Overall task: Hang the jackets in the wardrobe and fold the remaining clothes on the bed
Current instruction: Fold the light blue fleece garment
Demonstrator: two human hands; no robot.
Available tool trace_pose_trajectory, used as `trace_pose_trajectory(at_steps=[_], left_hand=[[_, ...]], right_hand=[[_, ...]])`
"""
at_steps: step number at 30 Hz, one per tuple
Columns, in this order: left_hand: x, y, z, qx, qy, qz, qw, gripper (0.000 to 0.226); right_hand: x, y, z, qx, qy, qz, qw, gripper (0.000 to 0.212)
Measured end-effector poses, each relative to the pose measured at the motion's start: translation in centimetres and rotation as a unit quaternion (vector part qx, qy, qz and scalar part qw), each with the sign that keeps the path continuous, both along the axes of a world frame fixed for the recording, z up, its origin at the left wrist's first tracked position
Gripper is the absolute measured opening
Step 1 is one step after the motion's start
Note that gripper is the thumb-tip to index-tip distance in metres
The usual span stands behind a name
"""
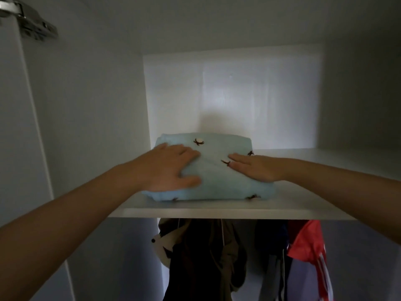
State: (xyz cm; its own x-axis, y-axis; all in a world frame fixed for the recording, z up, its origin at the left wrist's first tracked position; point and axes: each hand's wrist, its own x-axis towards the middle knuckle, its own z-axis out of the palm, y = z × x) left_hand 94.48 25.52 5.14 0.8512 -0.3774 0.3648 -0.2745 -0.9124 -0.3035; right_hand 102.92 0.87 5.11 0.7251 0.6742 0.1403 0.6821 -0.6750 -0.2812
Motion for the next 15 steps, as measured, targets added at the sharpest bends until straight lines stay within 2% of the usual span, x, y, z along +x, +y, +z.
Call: trace_pose_trajectory(at_steps=[3, 5, 6, 8, 9, 10, 12, 13, 15], left_hand=[[-0.2, -0.8, -0.3, 0.045, -0.006, -0.115, 0.992, 0.075], [0.1, 1.1, 0.4, 0.042, 0.0, -0.125, 0.991, 0.065], [0.3, 2.3, 1.1, 0.051, 0.009, -0.091, 0.994, 0.063], [0.2, 3.6, 2.0, 0.098, 0.025, 0.058, 0.993, 0.065], [0.1, 3.1, 2.1, 0.097, 0.008, 0.098, 0.99, 0.063], [0.0, 1.9, 1.8, 0.061, -0.036, 0.074, 0.995, 0.061], [-0.2, -2.0, 0.8, -0.042, -0.087, 0.006, 0.995, 0.073], [0.0, -3.8, 0.2, -0.028, -0.098, 0.003, 0.995, 0.079], [1.2, -5.5, -1.1, 0.062, -0.09, 0.081, 0.991, 0.083]], right_hand=[[0.0, -1.1, 0.2, -0.034, -0.087, 0.016, 0.995, 0.04], [-0.1, -2.1, 0.8, -0.069, -0.126, 0.055, 0.988, 0.037], [-0.1, -2.7, 1.1, -0.087, -0.148, 0.077, 0.982, 0.041], [0.6, -3.5, 1.8, -0.126, -0.224, 0.101, 0.961, 0.053], [1.4, -3.8, 2.0, -0.134, -0.269, 0.091, 0.949, 0.062], [2.2, -3.8, 2.2, -0.139, -0.304, 0.062, 0.941, 0.072], [3.8, -3.6, 2.1, -0.172, -0.337, -0.002, 0.926, 0.093], [4.5, -3.2, 1.7, -0.197, -0.353, -0.017, 0.915, 0.101], [5.6, -2.0, 0.6, -0.229, -0.397, -0.01, 0.889, 0.11]])
